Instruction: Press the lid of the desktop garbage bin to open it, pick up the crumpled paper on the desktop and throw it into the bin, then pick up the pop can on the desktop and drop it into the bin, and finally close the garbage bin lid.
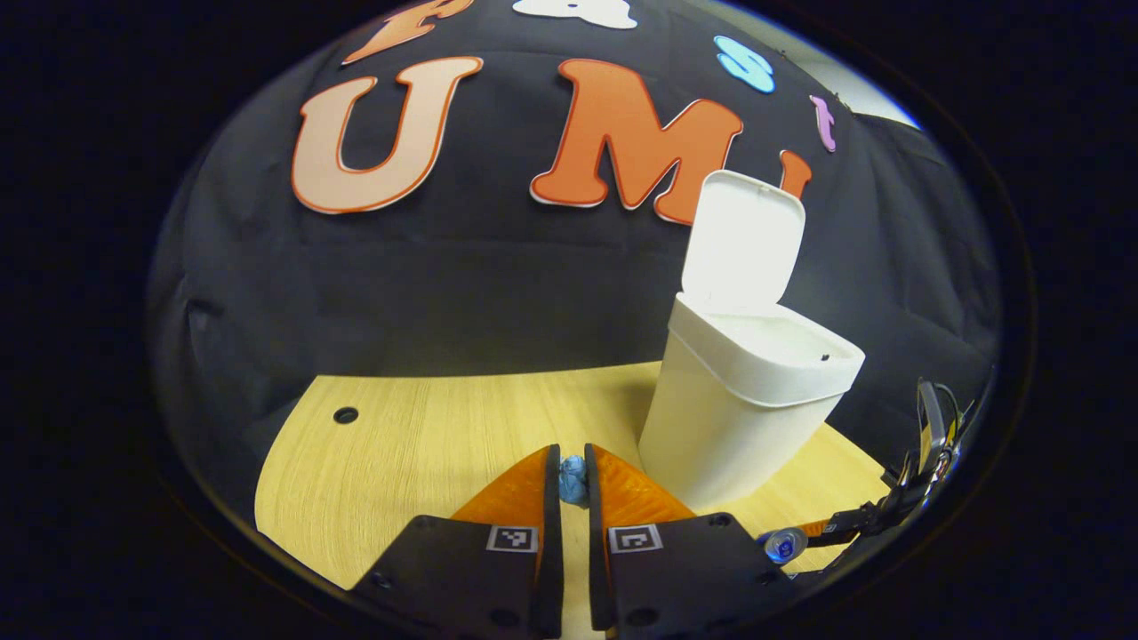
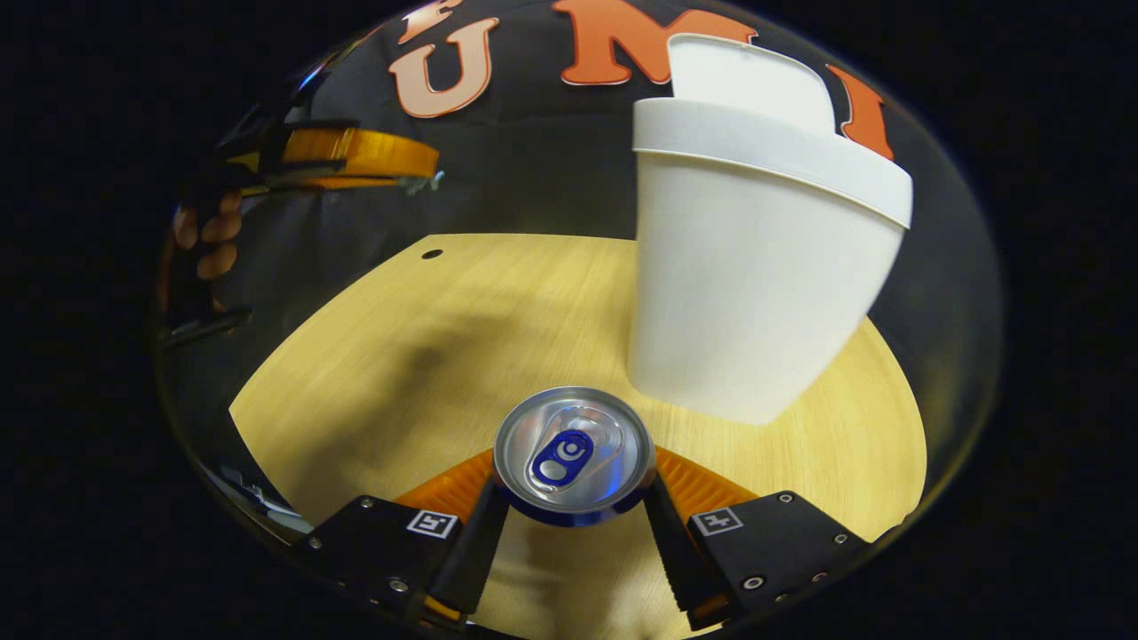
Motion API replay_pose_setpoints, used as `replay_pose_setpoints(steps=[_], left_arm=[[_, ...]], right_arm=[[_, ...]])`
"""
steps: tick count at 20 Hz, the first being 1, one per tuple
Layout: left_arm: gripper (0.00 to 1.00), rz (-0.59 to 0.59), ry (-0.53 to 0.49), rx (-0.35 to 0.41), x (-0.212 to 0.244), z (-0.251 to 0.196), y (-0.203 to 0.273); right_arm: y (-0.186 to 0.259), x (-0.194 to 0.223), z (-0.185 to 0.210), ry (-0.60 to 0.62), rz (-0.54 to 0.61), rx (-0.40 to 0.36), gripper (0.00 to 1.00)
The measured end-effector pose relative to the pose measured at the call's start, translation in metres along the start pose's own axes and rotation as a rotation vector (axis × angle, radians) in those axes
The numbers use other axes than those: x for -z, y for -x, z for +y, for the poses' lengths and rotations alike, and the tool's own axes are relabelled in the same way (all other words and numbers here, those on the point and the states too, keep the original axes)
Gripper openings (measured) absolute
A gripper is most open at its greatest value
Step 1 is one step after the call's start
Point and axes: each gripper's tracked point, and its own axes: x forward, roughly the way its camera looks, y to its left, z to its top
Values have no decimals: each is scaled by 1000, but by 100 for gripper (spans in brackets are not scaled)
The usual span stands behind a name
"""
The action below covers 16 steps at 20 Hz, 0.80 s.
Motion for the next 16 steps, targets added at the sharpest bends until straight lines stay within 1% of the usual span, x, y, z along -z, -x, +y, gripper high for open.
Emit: replay_pose_setpoints(steps=[7, 10, 12, 16], left_arm=[[15, -95, -54, 91, -40, -44, -16], [15, -159, -84, 133, -64, -67, -20], [15, -207, -120, 157, -78, -83, -24], [15, -260, -153, 217, -96, -114, -29]], right_arm=[[0, 1, -4, -54, 13, 69, 81], [2, 3, -7, -82, 14, 96, 80], [0, 3, -9, -102, 17, 116, 80], [-2, 2, -12, -143, 15, 162, 80]])
